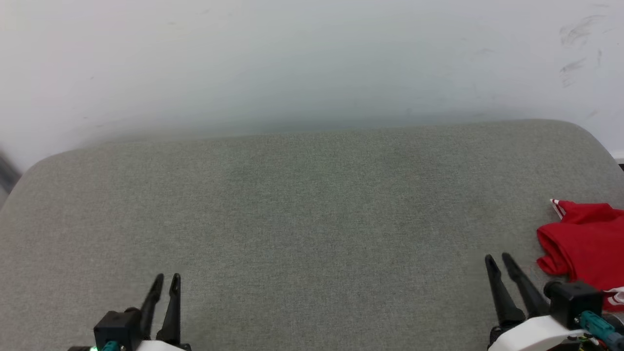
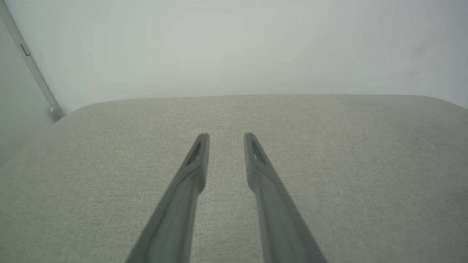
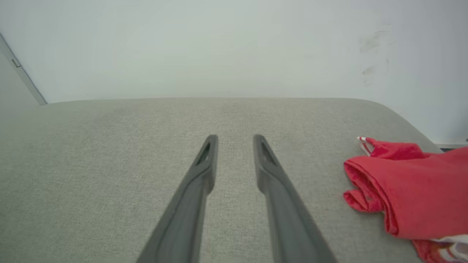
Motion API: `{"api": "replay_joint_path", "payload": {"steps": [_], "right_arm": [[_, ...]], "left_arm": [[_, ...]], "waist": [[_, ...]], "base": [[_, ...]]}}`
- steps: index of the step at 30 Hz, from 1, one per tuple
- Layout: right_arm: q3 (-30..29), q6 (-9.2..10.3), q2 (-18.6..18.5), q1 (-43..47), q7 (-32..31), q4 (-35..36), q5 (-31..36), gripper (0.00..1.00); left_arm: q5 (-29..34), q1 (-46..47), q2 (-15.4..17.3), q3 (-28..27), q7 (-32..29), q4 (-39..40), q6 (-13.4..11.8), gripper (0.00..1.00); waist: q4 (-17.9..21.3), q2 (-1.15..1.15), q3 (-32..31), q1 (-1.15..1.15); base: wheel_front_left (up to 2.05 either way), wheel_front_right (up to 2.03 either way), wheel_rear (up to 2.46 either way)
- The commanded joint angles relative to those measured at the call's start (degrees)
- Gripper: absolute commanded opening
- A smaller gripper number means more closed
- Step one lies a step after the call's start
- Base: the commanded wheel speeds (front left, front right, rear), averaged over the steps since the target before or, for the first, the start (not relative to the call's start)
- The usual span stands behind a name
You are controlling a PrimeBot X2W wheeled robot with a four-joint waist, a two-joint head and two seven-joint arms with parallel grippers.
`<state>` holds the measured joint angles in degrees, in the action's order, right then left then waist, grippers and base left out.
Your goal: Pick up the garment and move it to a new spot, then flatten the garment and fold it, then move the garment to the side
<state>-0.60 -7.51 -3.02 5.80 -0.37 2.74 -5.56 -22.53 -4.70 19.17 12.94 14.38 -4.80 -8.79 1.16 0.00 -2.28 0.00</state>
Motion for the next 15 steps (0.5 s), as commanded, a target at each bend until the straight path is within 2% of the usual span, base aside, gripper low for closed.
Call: {"api": "replay_joint_path", "payload": {"steps": [1, 15], "right_arm": [[0.09, 0.00, 0.01, 0.32, 0.07, -0.45, -0.37, 0.00], [-0.06, 0.00, -0.76, -2.07, -0.32, -3.36, -17.51, 0.00]], "left_arm": [[-0.35, -0.26, -0.38, 0.06, -0.17, -0.39, 0.12, 0.00], [-13.71, 1.91, -3.02, -3.24, -3.73, -2.02, 3.10, 0.00]], "waist": [[0.00, 0.00, 0.01, 0.00], [-0.13, 0.00, 0.29, 0.00]], "base": [[0.00, 0.00, 0.00], [0.00, 0.00, 0.00]]}}
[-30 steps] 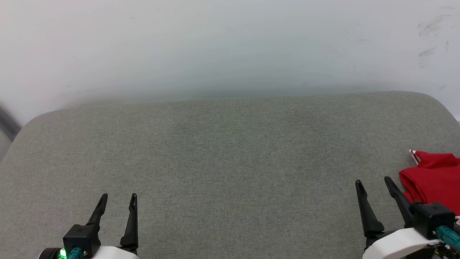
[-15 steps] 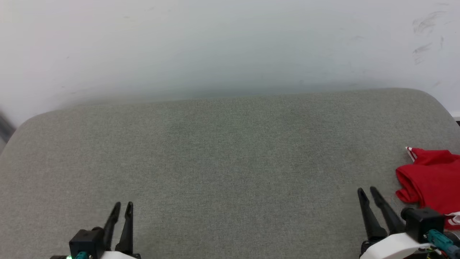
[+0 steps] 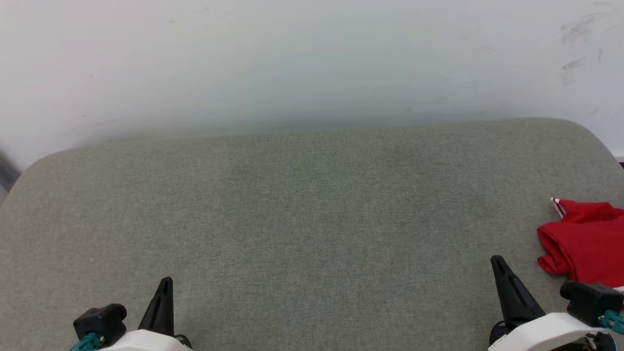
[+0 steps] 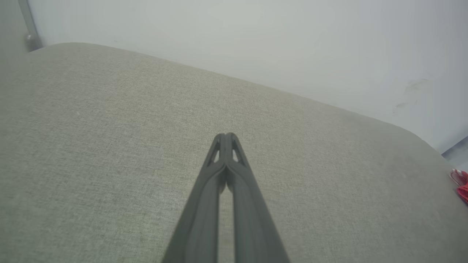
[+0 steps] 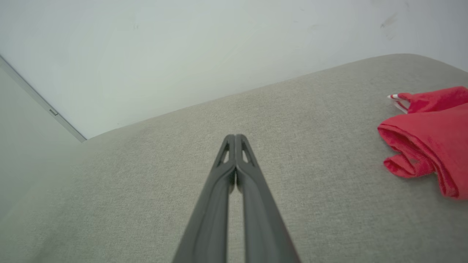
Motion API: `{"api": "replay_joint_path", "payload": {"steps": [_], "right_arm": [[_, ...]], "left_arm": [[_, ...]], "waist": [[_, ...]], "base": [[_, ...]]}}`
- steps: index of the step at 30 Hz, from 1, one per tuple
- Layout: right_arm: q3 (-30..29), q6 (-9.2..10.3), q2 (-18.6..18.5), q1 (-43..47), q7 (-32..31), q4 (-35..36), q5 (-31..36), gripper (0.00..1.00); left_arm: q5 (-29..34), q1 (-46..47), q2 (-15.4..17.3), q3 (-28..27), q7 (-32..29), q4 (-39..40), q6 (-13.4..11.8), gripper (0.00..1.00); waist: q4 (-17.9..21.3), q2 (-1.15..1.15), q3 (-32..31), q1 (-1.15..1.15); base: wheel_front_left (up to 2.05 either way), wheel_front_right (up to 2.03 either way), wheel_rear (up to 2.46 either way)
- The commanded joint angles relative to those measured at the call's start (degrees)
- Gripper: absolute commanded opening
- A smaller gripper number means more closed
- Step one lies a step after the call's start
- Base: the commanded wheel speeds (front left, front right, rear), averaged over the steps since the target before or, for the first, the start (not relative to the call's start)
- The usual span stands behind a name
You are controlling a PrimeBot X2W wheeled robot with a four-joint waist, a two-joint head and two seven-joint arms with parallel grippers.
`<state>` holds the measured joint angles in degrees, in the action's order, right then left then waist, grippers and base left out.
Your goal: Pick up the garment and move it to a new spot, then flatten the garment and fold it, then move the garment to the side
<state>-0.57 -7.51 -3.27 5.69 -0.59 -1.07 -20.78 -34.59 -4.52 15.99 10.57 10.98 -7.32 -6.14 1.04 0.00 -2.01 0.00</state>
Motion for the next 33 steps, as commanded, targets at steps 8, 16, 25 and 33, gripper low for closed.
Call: {"api": "replay_joint_path", "payload": {"steps": [8, 16, 25, 33], "right_arm": [[-0.27, 0.01, -0.80, -3.19, -0.34, -1.07, -10.67, 0.00], [-0.49, 0.01, -1.01, -4.26, -0.67, -2.43, -18.27, 0.00], [-0.81, 0.01, -1.17, -5.31, -1.02, -3.83, -26.01, 0.00], [-1.13, 0.01, -1.25, -6.25, -1.38, -4.98, -32.22, 0.00]], "left_arm": [[-8.25, 2.89, -1.20, -2.55, -2.15, -0.49, 1.99, 0.00], [-14.28, 3.93, -2.48, -4.12, -3.83, -1.28, 3.41, 0.00], [-20.43, 4.90, -3.81, -5.77, -5.59, -1.93, 4.85, 0.00], [-25.38, 5.75, -4.92, -7.14, -7.02, -2.49, 5.99, 0.00]], "waist": [[-0.09, 0.00, 0.17, 0.00], [-0.16, 0.00, 0.33, 0.00], [-0.24, 0.00, 0.51, 0.00], [-0.32, 0.00, 0.67, 0.00]], "base": [[0.00, 0.00, 0.00], [0.00, 0.00, 0.00], [0.00, 0.00, 0.00], [0.00, 0.00, 0.00]]}}
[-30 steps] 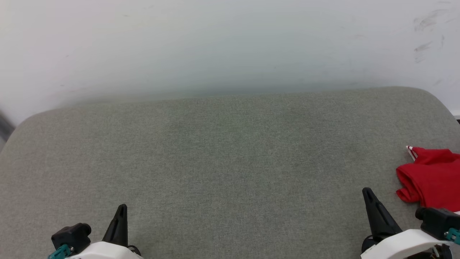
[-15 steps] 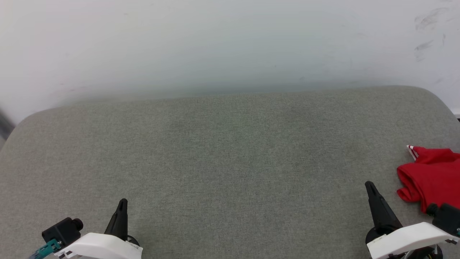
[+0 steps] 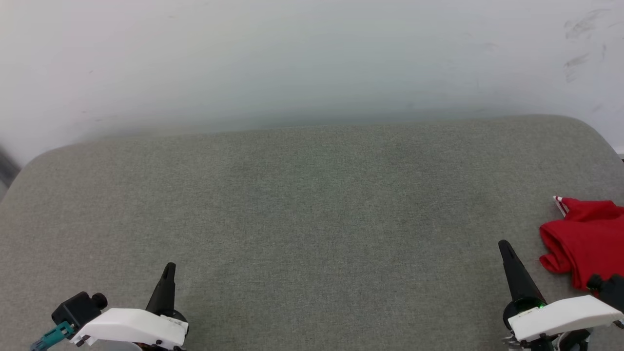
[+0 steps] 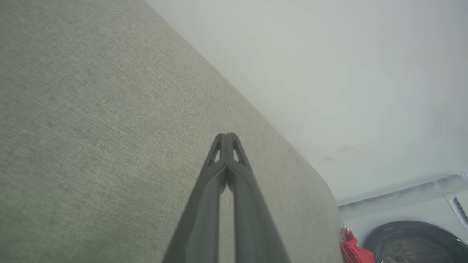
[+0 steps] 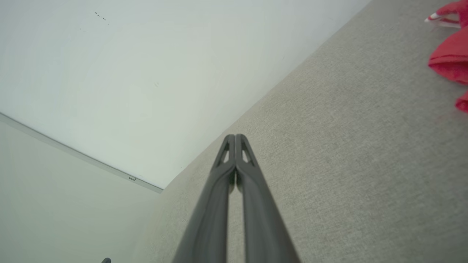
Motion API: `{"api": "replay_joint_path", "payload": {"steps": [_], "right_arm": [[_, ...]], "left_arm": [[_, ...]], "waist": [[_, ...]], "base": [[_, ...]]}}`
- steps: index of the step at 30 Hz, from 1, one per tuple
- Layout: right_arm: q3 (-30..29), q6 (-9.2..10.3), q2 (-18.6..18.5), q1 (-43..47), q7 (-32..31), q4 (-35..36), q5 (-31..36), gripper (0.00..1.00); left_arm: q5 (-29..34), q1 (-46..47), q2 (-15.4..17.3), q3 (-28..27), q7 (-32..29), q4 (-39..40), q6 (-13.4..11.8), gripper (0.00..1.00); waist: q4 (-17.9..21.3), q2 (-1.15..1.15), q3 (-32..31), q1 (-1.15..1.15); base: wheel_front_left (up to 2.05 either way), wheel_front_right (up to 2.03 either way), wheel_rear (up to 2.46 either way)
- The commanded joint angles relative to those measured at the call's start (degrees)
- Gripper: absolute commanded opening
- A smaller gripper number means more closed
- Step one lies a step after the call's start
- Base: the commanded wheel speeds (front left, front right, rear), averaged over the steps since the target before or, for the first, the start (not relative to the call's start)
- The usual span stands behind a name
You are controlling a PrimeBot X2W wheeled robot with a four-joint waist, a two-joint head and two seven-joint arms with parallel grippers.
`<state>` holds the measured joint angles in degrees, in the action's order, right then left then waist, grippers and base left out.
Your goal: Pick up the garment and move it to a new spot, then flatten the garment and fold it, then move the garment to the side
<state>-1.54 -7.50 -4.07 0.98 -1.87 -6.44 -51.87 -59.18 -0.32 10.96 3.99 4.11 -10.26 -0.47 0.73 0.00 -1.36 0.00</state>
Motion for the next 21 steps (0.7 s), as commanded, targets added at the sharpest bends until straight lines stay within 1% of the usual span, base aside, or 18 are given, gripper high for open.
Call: {"api": "replay_joint_path", "payload": {"steps": [1, 21], "right_arm": [[-0.19, 0.00, -0.45, -1.63, -0.09, 0.26, -1.90, 0.00], [-1.05, 0.00, -0.48, -3.65, -1.03, -2.28, -15.26, 0.00]], "left_arm": [[-1.41, 1.63, 0.00, -0.72, -0.34, 0.37, 0.49, 0.00], [-12.13, 3.43, -2.51, -3.77, -3.55, -0.96, 3.03, 0.00]], "waist": [[-0.01, 0.00, 0.03, 0.00], [-0.20, 0.00, 0.42, 0.00]], "base": [[0.00, 0.00, 0.00], [0.00, 0.00, 0.00]]}}
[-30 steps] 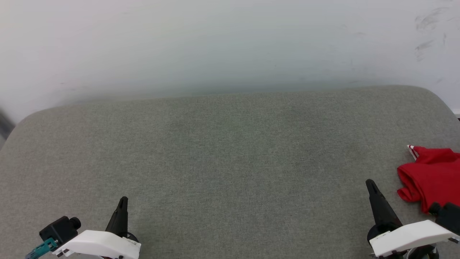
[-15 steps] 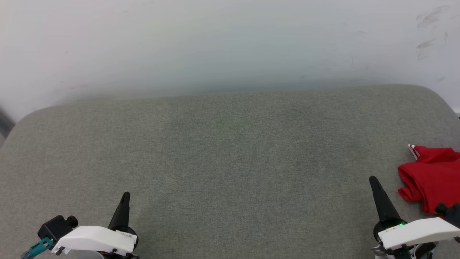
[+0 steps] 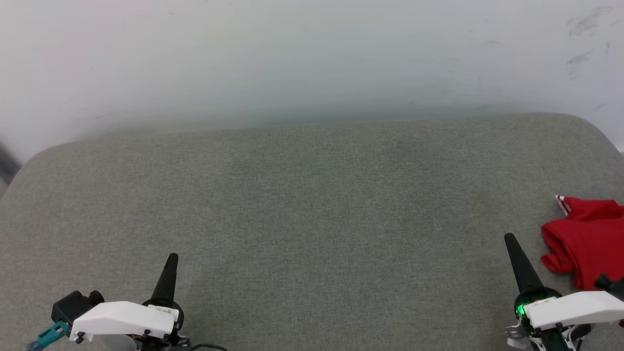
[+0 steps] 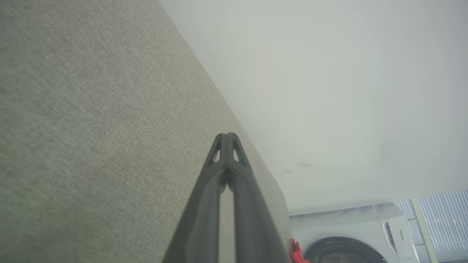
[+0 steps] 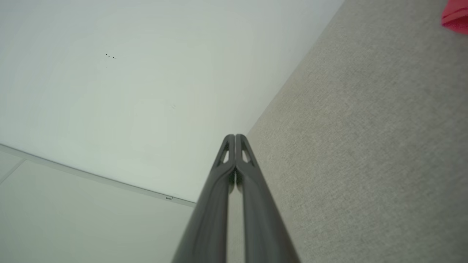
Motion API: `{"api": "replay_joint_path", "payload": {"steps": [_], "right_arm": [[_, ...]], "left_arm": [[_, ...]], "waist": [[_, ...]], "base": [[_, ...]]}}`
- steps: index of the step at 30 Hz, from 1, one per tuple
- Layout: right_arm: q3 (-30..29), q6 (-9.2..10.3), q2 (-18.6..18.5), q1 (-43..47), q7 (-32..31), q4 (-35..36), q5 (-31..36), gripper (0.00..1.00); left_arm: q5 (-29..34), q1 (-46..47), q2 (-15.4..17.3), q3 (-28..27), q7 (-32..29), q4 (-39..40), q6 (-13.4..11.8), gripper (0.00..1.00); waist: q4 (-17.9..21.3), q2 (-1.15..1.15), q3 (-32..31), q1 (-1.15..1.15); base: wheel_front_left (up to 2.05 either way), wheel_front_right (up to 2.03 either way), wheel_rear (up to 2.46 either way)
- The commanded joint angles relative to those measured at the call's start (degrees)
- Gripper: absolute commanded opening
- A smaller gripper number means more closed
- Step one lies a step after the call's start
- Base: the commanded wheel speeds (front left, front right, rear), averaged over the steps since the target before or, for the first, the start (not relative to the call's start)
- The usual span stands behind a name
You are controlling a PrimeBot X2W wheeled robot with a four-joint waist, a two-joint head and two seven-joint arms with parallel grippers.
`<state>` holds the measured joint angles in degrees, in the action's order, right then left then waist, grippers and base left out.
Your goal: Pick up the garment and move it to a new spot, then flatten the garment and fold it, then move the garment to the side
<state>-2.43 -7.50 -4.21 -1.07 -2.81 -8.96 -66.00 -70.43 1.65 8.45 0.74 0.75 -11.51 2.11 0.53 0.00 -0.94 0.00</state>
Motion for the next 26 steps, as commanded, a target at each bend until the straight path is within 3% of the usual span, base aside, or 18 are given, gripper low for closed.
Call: {"api": "replay_joint_path", "payload": {"steps": [1, 26], "right_arm": [[-0.20, 0.00, -0.33, -1.64, -0.15, 0.13, -1.71, 0.00], [-1.31, 0.00, -0.15, -3.53, -1.25, -2.56, -15.08, 0.00]], "left_arm": [[-1.34, 1.53, -0.13, -0.67, -0.35, 0.22, 0.56, 0.00], [-12.12, 3.25, -2.74, -3.83, -3.73, -1.21, 3.19, 0.00]], "waist": [[-0.02, 0.00, 0.03, 0.00], [-0.25, 0.00, 0.52, 0.00]], "base": [[0.00, 0.00, 0.00], [0.00, 0.00, 0.00]]}}
